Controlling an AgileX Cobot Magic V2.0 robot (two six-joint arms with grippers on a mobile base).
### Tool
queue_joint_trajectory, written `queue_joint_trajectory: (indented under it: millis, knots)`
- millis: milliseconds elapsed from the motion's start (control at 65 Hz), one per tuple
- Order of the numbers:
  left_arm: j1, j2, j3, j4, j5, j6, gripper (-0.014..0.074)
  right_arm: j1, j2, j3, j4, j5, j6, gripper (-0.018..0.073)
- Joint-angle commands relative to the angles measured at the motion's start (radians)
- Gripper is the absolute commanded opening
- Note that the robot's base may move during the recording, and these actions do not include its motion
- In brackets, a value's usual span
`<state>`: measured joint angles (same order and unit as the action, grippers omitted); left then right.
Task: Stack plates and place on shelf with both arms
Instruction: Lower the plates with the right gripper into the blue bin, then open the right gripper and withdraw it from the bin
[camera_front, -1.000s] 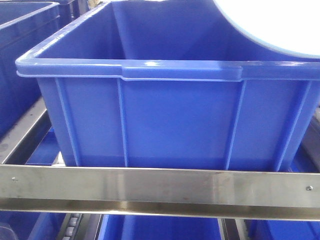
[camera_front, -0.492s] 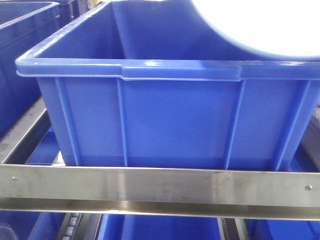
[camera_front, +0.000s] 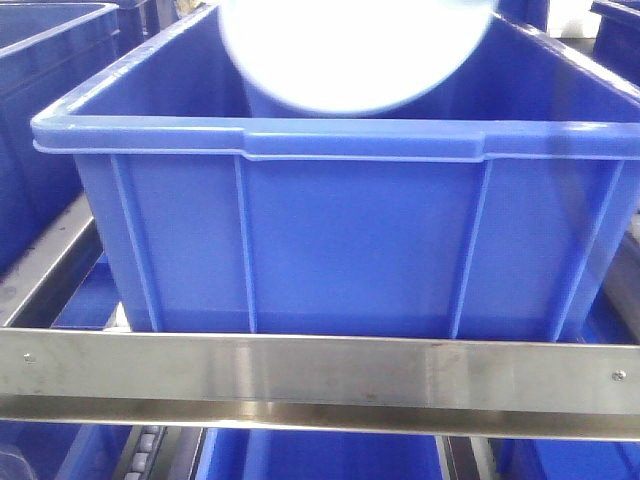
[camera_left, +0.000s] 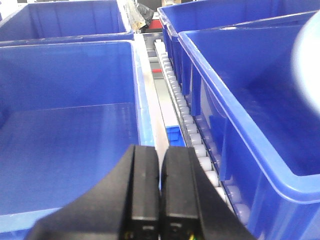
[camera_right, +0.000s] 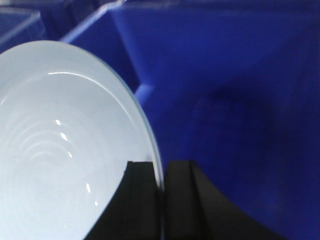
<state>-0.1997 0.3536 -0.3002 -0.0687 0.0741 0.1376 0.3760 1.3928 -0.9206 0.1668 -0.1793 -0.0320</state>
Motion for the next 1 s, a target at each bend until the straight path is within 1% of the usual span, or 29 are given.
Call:
queue_joint_trajectory:
  millis: [0,308,400,523,554,600,708,831,892,985]
  knots:
    - [0.001,0.006,-0.029,-0.003,-0.089,-0.011,0.0082,0.011,0.000,-0.059,-0.009,-0.146,-0.001,0.0109]
    - [0.001,0.006,-0.029,-0.003,-0.089,-0.011,0.0082,0.011,0.002,-0.059,-0.009,-0.147,-0.001,0.0124]
    - [0.001,0.006,-0.029,-0.003,-0.089,-0.011,0.0082,0.007,0.002,-0.059,-0.009,-0.146,-0.001,0.0215]
    - [0.001,0.006,-0.029,-0.003,-0.089,-0.011,0.0082,-0.009,0.002,-0.059,-0.009,-0.144,-0.001,0.0393]
    - [0.001,0.006,-0.029,-0.003,-0.089,-0.011,0.0082,-0.011,0.001,-0.059,-0.009,-0.143,-0.001,0.0421]
    - [0.001,0.006,-0.029,-0.003,-0.089,-0.011,0.0082,-0.012,-0.001,-0.059,-0.009,-0.136,-0.001,0.0440]
    - [0.001,0.006,-0.029,-0.003,-0.089,-0.011,0.0082,-0.012,-0.022,-0.056,-0.009,-0.098,-0.001,0.0435]
    - [0.001,0.006,-0.029,-0.003,-0.089,-0.011,0.0082,-0.018,-0.063,-0.055,-0.010,-0.005,-0.004,0.0431]
    - [0.001,0.006,-0.029,-0.003,-0.089,-0.011,0.0082,-0.027,-0.091,-0.055,-0.011,0.056,-0.020,0.0380]
    - [0.001,0.006,-0.029,-0.003,-0.089,-0.011,0.0082,-0.043,-0.149,-0.029,-0.012,0.112,-0.070,0.0228]
